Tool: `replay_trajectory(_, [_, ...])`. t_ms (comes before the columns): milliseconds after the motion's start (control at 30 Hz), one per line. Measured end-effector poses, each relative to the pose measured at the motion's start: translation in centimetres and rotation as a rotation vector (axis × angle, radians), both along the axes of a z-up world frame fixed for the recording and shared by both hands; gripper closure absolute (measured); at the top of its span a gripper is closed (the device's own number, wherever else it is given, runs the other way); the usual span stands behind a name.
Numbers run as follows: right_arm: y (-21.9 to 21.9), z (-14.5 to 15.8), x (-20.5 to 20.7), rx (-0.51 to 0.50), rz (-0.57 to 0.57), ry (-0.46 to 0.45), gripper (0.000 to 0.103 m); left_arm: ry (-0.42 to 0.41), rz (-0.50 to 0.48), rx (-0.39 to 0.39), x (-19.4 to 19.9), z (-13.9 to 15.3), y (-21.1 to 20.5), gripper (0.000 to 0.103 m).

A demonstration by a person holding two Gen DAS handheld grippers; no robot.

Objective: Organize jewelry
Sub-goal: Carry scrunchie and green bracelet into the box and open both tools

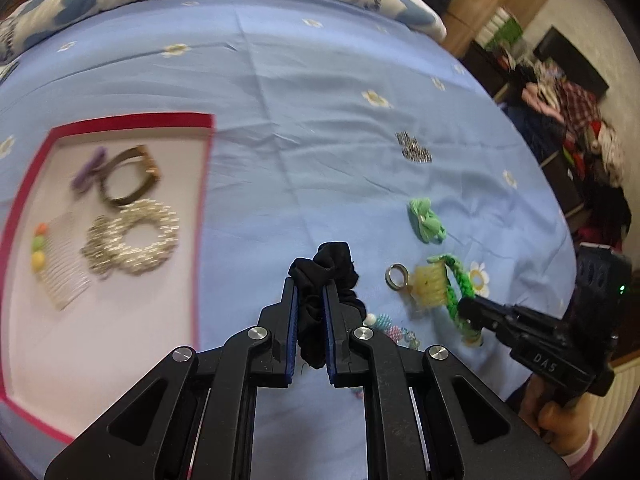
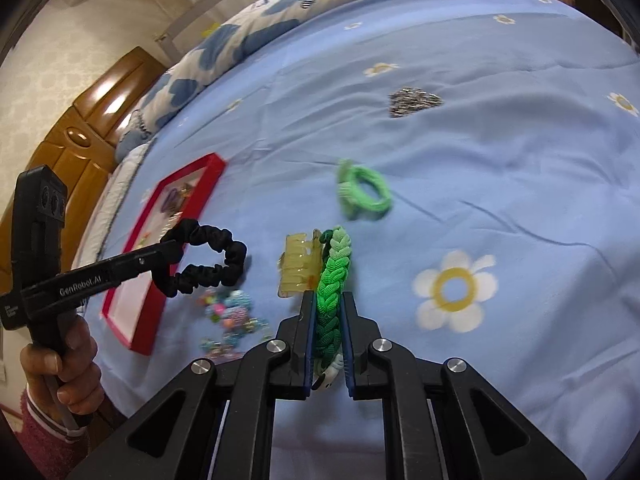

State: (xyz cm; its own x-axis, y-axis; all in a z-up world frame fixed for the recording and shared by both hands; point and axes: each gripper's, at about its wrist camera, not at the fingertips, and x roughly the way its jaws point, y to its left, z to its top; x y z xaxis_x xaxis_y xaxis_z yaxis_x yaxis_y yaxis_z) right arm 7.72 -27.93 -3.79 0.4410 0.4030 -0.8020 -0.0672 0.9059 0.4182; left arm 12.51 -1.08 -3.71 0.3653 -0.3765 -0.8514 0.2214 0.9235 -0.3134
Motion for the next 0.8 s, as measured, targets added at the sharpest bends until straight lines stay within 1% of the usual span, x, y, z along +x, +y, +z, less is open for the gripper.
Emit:
replay_trajectory(133, [1.8,1.2,-0.3,0.012,0.032,-0.026,0.092,-0.024,0.053,-0.03,-1.1,1.4,2.7,0.094])
replay_trajectory(333, [4.7,2.9,-0.3,0.02,0.083,-0.061,0.092,-0.045,0.123,-0.056,-2.3,2.3,5.9,0.094])
replay_trajectory(567, [7.8,3.4,0.1,0.025,0.135,-0.071,0.092,-0.051,0.204,-0.076,-3.5,2.3,10.1,0.094])
replay_trajectory(800, [11.4,3.8,0.8,0.033,0.194,-0.08,0.092,-0.048,0.278,-0.092,-3.8,2.0,13.7,0.094])
